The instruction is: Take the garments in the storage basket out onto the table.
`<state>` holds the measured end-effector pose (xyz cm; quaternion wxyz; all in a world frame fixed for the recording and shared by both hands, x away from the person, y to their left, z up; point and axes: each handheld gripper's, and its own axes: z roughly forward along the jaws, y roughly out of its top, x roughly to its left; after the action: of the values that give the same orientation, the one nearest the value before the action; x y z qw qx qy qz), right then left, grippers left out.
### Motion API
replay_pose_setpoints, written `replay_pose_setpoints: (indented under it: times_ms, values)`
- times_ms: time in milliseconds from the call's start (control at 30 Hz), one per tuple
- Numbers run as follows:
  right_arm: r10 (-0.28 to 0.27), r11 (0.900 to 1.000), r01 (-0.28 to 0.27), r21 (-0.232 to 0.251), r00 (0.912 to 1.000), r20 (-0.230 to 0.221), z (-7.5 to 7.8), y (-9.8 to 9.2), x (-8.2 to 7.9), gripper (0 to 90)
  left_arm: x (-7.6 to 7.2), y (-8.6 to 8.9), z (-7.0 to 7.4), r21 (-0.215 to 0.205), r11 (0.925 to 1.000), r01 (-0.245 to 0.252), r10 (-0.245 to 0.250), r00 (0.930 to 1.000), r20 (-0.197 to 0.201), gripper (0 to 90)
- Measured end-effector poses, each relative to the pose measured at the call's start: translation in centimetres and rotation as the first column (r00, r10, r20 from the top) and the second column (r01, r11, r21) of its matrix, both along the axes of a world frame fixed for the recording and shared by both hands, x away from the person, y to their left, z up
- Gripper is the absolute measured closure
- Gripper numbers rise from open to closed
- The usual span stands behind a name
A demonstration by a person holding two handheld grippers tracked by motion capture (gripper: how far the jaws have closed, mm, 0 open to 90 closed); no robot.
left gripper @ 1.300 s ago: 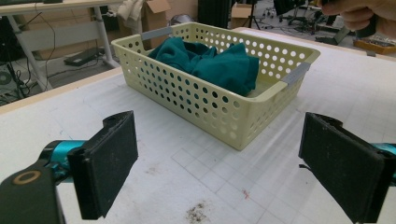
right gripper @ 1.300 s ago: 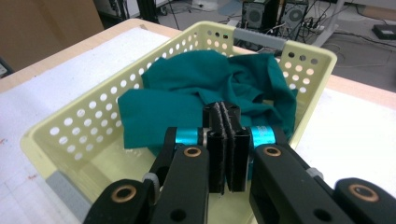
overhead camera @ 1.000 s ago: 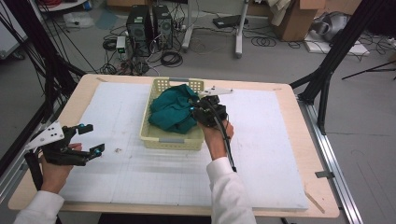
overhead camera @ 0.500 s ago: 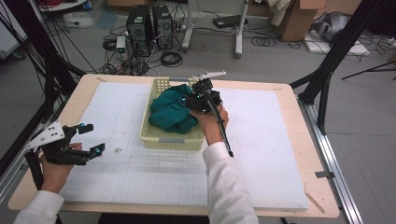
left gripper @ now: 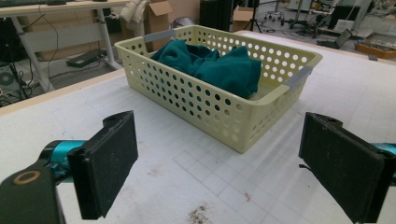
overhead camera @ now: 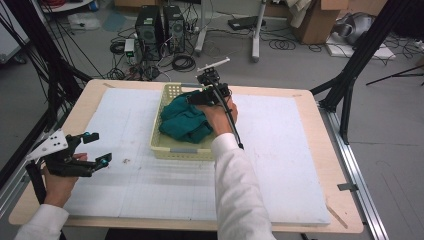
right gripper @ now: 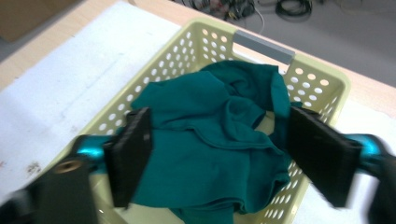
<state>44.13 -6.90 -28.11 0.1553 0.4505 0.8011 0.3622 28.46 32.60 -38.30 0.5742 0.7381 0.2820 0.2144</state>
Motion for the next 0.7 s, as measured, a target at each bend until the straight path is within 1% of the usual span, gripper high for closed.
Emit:
replay_pose_setpoints:
  times_ms: [33,67,100,167,200,233,267,333,467,567,700]
  values:
    - [0.000,1.000,0.000,0.000,1.0000,0.000,0.0,0.0,0.0,21.1,0.0,0.0,0.0,0.000,1.0000,0.000,0.000,1.0000,0.000,11.9]
    - [0.001,1.000,-0.001,-0.009,1.0000,-0.004,0.0,0.4,0.5,18.7,0.0,0.0,0.0,0.000,1.0000,-0.004,0.004,1.0000,-0.001,11.9]
    - [0.006,1.000,-0.006,-0.006,1.0000,-0.002,0.1,0.5,0.7,15.9,0.0,0.0,0.0,0.000,1.0000,-0.004,0.004,1.0000,-0.001,11.9]
    - [0.006,1.000,-0.006,-0.010,1.0000,-0.006,0.1,0.9,1.2,13.8,0.1,0.1,0.0,-0.002,1.0000,-0.003,0.003,1.0000,-0.003,12.0]
    - [0.012,1.000,-0.012,-0.011,0.9999,-0.009,0.0,1.0,1.4,10.8,0.1,0.0,-0.1,-0.005,1.0000,-0.004,0.004,1.0000,-0.003,11.9]
    - [0.012,1.000,-0.012,-0.011,0.9999,-0.009,0.0,1.0,1.4,10.8,0.1,0.0,-0.1,-0.006,1.0000,-0.003,0.003,1.0000,-0.003,11.9]
    - [0.016,1.000,-0.016,-0.019,0.9995,-0.027,-0.1,1.3,1.8,8.5,0.1,0.0,-0.1,-0.005,1.0000,-0.002,0.002,1.0000,-0.003,11.9]
    - [0.015,0.999,-0.016,-0.036,0.9994,-0.031,-0.2,1.7,2.3,0.7,0.2,0.0,-0.1,-0.007,1.0000,-0.002,0.002,1.0000,-0.003,12.0]
    - [0.002,0.998,-0.003,-0.055,0.9998,-0.020,-0.3,2.2,2.9,0.5,0.3,0.0,-0.1,-0.003,1.0000,0.003,-0.003,1.0000,-0.004,11.9]
    - [0.000,0.998,-0.002,-0.066,0.9996,-0.028,-0.7,2.5,3.4,0.5,0.3,0.0,0.0,-0.008,1.0000,0.003,-0.003,1.0000,-0.004,11.9]
    - [-0.010,0.997,0.006,-0.080,0.9988,-0.048,-1.5,2.9,4.2,0.5,0.3,0.1,-0.1,-0.016,0.9999,0.003,-0.003,1.0000,-0.003,11.9]
